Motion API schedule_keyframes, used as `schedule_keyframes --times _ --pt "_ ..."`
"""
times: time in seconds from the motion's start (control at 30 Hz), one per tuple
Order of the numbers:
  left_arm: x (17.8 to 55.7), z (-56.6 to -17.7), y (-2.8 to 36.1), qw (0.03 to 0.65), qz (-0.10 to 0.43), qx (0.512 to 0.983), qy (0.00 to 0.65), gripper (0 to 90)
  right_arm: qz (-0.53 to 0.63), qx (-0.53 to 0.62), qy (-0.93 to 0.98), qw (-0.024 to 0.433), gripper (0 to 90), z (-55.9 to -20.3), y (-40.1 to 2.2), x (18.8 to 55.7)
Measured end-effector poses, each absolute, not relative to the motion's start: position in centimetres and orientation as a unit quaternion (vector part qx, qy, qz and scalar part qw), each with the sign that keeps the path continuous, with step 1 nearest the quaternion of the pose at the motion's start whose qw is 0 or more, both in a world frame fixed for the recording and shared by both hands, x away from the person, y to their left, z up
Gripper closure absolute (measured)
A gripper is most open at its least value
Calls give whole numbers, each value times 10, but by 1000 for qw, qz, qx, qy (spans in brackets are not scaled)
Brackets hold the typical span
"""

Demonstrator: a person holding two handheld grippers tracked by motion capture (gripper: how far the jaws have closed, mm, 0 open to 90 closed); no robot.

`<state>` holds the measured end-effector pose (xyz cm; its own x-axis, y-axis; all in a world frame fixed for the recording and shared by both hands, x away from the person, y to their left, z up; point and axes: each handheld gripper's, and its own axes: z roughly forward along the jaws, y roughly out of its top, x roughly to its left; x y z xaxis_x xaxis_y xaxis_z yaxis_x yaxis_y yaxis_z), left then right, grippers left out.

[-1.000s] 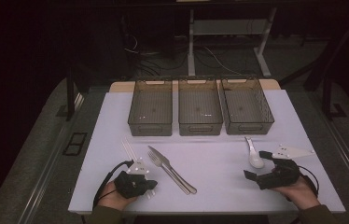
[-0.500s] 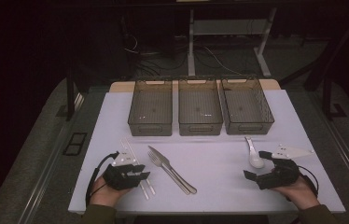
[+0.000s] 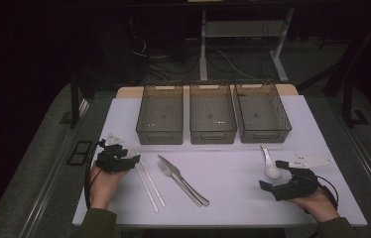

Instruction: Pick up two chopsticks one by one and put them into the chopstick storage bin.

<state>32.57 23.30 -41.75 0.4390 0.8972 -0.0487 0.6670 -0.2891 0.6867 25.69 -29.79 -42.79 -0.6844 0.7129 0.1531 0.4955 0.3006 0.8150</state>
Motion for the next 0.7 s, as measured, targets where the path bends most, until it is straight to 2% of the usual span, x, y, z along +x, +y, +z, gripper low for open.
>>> schedule_keyframes --times 0.3,0.57,0.7 --pt "349 -431 242 299 180 765 541 502 453 380 797 119 8 -428 -298 257" --pt "353 -437 234 274 183 779 533 626 453 380 798 119 8 -428 -298 257" --pt "354 -437 232 270 189 784 526 649 453 380 798 119 8 -428 -298 257"
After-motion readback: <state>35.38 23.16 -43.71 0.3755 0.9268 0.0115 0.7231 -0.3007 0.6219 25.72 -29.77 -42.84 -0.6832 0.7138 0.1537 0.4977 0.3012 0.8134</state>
